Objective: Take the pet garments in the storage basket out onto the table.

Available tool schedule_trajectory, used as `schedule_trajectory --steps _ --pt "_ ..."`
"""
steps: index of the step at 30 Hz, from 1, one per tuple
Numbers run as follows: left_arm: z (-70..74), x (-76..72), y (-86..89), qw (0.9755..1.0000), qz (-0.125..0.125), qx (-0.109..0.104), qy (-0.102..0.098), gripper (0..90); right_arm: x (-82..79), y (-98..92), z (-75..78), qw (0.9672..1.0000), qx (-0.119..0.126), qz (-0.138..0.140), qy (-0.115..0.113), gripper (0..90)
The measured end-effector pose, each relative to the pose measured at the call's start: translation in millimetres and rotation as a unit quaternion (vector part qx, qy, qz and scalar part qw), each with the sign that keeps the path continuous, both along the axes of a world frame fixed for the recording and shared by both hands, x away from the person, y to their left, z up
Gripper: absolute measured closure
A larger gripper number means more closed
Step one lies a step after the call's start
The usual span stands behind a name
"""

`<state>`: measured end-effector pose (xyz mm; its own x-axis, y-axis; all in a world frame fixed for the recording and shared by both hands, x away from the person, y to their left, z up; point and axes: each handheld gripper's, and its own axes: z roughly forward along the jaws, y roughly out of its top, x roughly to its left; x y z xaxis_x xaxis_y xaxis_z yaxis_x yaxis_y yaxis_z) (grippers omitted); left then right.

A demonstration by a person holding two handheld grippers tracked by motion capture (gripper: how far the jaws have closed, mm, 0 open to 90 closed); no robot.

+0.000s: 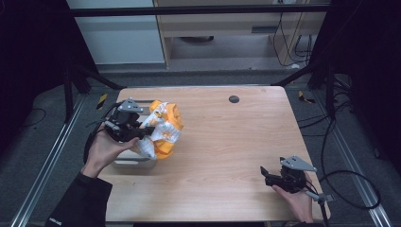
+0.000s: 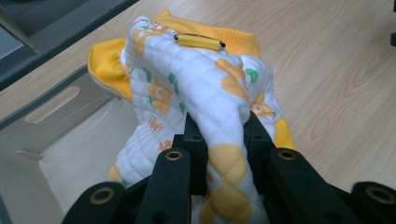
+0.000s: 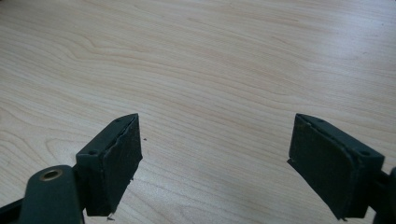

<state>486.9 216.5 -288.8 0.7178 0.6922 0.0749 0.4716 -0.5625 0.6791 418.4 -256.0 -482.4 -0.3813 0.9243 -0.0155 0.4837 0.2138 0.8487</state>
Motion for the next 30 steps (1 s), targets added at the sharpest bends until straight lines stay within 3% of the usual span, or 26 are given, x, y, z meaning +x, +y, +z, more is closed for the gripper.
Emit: schedule_trajectory --steps 18,30 --pt "-10.6 -6.2 -42.5 0.9984 -0.056 0.006 0.005 76.1 0.5 0.1 0.0 1.0000 0.000 -0.001 0.000 16.9" --pt "-29.7 -4.5 -66.8 0.9959 -0.086 0.017 0.022 76.0 0.8 -0.8 0.3 1.0000 -0.002 -0.005 -0.001 16.9"
